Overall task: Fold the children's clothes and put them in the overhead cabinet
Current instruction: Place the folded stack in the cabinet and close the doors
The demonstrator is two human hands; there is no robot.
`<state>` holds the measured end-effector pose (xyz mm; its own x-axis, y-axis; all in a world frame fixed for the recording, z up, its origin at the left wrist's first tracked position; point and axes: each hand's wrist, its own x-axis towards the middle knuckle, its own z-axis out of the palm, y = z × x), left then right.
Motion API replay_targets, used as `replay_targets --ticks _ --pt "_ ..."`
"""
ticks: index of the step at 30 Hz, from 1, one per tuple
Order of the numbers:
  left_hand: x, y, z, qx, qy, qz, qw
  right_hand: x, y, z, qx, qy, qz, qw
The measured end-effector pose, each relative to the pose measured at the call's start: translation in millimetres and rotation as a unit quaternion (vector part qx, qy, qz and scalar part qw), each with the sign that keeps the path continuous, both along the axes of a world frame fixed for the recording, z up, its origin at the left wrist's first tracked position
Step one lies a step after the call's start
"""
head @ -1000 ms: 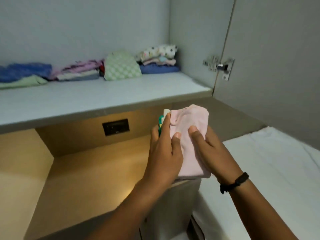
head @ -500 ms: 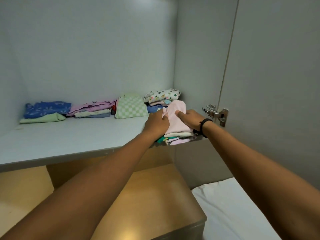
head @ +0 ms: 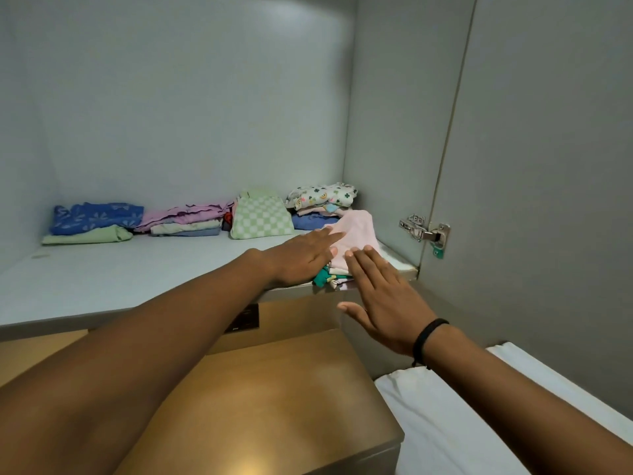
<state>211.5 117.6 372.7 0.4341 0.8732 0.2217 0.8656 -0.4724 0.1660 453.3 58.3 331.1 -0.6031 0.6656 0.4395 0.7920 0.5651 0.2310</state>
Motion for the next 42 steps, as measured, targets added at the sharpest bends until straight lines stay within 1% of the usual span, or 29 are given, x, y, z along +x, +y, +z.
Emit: replay_targets --ticks 3,10,15,17,19,22,24,26,27,29,30,32,35,36,38,39,40,42 --pt "4 7 1 0.003 0.009 0.012 1.0 1 13 0 -0.008 0.007 0.002 1.0" --pt "43 37 8 -0.014 0.039 0.047 0.998 24 50 14 -0.049 -0.013 -0.042 0.998" --pt "42 37 10 -0.003 0.049 0.055 0.997 29 49 23 -0.073 -0.005 -0.041 0.996" --pt "32 27 8 0.024 0.057 0.087 0.994 28 40 33 -0.084 0.026 -0.04 0.995" --pt "20 3 6 0.073 0.042 0.139 0.987 25 29 49 -0.072 0.077 -0.04 0.994" --pt "10 -60 -1 0.187 -0.041 0.216 0.957 6 11 86 -0.035 0.119 -0.019 0.992" --pt "7 -111 -6 0.259 -0.091 0.266 0.924 -19 -8 121 0.017 0.109 0.026 0.994" --pt "-1 -160 -5 0.32 -0.125 0.317 0.884 -53 -35 163 0.088 0.081 0.095 0.988" --pt "-3 -180 -2 0.345 -0.135 0.339 0.865 -70 -49 182 0.128 0.063 0.133 0.981" --pt "-12 -230 13 0.406 -0.161 0.391 0.81 -109 -95 223 0.202 0.02 0.221 0.954" --pt "-17 -258 25 0.44 -0.179 0.412 0.777 -129 -123 243 0.236 0.003 0.263 0.935" --pt "-23 -311 50 0.515 -0.202 0.436 0.71 -163 -179 277 0.31 -0.016 0.347 0.885" --pt "-38 -400 83 0.624 -0.221 0.479 0.576 -205 -278 321 0.394 0.008 0.458 0.797" --pt "-45 -425 91 0.648 -0.224 0.497 0.532 -218 -310 333 0.41 0.015 0.483 0.773" --pt "-56 -462 103 0.669 -0.232 0.534 0.463 -239 -362 350 0.439 0.008 0.51 0.74" --pt "-61 -477 106 0.671 -0.235 0.549 0.439 -247 -383 355 0.454 -0.003 0.519 0.724" --pt "-66 -487 108 0.671 -0.238 0.559 0.425 -256 -400 359 0.468 -0.013 0.523 0.712" --pt "-74 -494 113 0.656 -0.239 0.578 0.423 -273 -419 365 0.492 -0.035 0.518 0.699"
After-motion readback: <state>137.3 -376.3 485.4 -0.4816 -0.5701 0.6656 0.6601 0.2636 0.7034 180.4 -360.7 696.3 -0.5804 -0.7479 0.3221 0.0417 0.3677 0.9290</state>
